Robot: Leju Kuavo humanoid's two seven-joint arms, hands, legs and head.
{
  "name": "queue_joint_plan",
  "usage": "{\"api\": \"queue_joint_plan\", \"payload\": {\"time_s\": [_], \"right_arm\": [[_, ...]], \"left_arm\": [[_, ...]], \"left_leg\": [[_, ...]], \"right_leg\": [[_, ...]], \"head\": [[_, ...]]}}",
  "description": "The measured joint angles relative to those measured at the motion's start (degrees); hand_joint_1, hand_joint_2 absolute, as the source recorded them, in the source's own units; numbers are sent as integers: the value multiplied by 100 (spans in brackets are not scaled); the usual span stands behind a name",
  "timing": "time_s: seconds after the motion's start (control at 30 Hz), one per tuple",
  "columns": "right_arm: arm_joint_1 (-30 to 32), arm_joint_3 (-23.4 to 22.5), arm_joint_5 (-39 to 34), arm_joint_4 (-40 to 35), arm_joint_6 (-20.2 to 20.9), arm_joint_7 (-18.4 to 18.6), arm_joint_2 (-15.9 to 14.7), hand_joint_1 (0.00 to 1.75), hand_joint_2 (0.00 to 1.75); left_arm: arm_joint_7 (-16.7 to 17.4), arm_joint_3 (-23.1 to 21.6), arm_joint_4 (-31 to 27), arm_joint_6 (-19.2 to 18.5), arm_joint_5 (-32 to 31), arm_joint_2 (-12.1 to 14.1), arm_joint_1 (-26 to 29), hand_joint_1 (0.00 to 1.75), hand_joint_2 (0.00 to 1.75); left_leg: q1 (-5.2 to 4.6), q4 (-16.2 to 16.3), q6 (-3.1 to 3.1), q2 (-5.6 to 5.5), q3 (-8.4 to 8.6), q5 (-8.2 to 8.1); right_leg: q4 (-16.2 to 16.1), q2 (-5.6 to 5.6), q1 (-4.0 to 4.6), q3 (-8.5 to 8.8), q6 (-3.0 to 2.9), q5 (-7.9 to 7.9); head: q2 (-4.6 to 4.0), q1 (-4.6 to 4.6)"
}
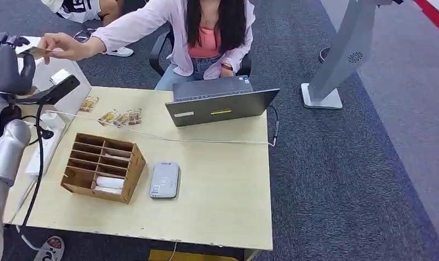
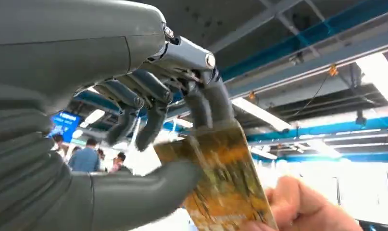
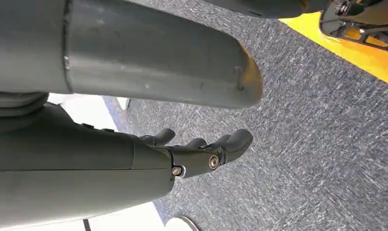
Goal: Pass the card to the sensor for recognition and then transmit it.
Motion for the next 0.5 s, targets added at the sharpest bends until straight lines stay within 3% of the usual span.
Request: {"api": "queue_joint_plan", "payload": {"time_s": [0.07,0.23,0.3,0.37,0.5], "right_arm": [[0,0,-33,0,-4,-15,0,0,0],[5,-18,-151,0,-7,-15,0,0,0],[9,-44,-205,0,-18,-13,0,0,0],[16,-98,-238,0,-20,-4,0,0,0],[45,-162,-269,0,-22,-15,0,0,0]], "left_arm": [[-266,140,40,-121,340,11,23,0,175],[-1363,709,-368,-930,2190,44,540,0,175],[-1724,1009,-911,-1807,3637,61,954,0,175],[-1878,1474,-1729,-2746,5252,74,1549,0,175],[-1893,2520,-3049,-3795,7342,201,2639,0,175]], "left_leg": [[0,0,0,-1,0,0],[0,-2,0,3,-1,0],[-1,-5,-1,8,0,-1],[0,-6,-2,29,1,-3],[0,-12,-19,66,6,-15]], "right_leg": [[0,-1,0,0,0,0],[1,5,0,-1,-1,-1],[1,12,-1,-1,-1,-1],[1,33,-1,-8,-1,-2],[3,75,-1,-21,-6,-5]], "head": [[0,0],[0,0],[0,0],[0,0],[0,-4]]}}
